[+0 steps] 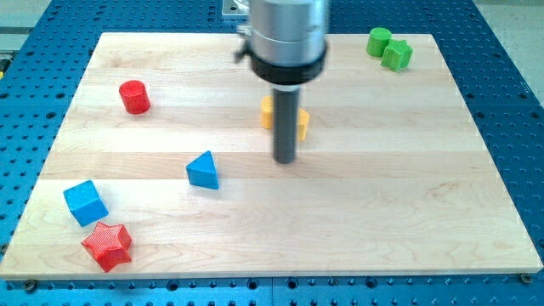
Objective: Push the blue triangle into the blue cube
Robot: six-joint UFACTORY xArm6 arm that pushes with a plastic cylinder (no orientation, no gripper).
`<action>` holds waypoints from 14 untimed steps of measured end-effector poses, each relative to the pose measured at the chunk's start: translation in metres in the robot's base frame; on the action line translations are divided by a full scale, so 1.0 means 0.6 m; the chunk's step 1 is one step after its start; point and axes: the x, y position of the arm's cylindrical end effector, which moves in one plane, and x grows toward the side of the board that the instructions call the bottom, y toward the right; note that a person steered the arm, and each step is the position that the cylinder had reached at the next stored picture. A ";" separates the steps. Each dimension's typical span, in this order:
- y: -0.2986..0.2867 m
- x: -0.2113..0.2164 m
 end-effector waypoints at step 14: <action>-0.403 0.165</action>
